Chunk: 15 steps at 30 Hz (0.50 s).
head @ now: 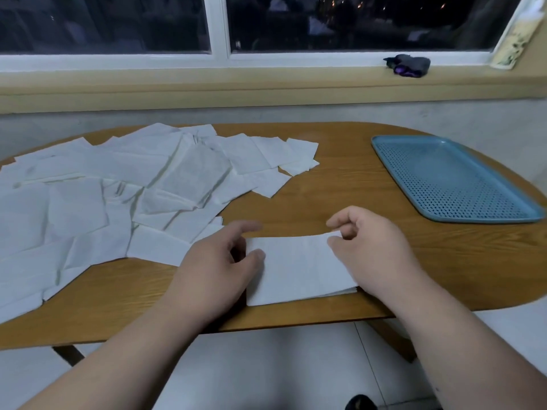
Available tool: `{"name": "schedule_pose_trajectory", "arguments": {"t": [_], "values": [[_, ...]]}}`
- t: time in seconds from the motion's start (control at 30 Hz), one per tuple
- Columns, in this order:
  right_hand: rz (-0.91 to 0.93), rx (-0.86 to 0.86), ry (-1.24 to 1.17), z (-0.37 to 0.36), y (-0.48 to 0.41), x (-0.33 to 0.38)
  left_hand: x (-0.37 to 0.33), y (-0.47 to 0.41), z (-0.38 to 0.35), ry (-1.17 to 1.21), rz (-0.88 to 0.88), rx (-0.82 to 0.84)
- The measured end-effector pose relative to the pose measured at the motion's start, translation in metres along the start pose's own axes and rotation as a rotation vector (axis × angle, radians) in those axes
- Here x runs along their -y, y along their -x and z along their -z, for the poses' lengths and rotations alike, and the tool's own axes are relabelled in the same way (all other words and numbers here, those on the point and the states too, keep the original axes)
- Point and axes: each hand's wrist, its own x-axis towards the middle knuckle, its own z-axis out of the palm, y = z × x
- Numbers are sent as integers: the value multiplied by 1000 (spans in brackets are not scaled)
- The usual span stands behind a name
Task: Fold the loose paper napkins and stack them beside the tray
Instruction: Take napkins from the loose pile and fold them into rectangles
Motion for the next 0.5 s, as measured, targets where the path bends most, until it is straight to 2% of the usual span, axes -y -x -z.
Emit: {"name": "schedule_pose_trajectory", "arguments": {"t": [0.27, 0.5], "values": [[110, -9, 296, -10, 5, -6, 5, -2, -14, -449, -161, -138], [161, -46, 329, -12, 12, 9, 11, 1, -1, -372, -109, -177]]}}
